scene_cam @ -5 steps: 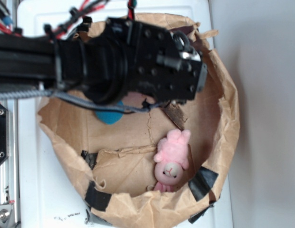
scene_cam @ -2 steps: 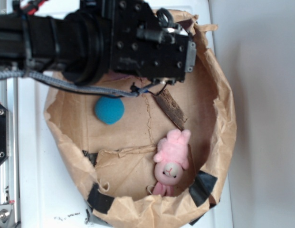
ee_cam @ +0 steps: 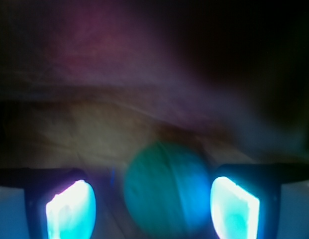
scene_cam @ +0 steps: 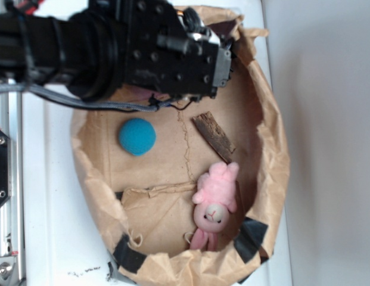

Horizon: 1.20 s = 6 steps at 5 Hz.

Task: Grab the green ball.

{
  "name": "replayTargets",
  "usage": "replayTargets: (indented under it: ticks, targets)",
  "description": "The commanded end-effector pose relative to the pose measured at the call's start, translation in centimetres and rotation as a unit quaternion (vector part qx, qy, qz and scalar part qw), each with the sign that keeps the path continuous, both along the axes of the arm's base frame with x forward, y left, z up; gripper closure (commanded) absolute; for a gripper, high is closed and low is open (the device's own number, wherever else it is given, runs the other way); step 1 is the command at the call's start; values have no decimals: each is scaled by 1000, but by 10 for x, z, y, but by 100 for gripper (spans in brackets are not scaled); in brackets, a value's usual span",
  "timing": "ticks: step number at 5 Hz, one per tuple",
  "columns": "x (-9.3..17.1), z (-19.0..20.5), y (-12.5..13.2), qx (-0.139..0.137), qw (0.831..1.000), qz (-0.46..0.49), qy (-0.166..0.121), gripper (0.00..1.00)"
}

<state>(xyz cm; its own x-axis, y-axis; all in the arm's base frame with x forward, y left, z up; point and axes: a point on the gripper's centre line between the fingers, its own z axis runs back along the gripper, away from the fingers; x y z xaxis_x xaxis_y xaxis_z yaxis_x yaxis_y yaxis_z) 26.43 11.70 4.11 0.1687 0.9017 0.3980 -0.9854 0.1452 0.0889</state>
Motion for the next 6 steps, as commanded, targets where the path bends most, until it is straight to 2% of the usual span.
replayTargets:
  ticks: [1,2,3,4,5,6]
  targets:
    - [-12,-6,17,20,999,9,-43,100]
    - [-15,-2,17,12,999,15,-44,100]
    - [-28,8,14,4,998,-2,-65,100]
    - [-39,24,12,-15,998,-12,-67,100]
    - [-32,43,4,-44,996,-33,-65,100]
    - [-24,66,-6,-94,992,-76,-45,100]
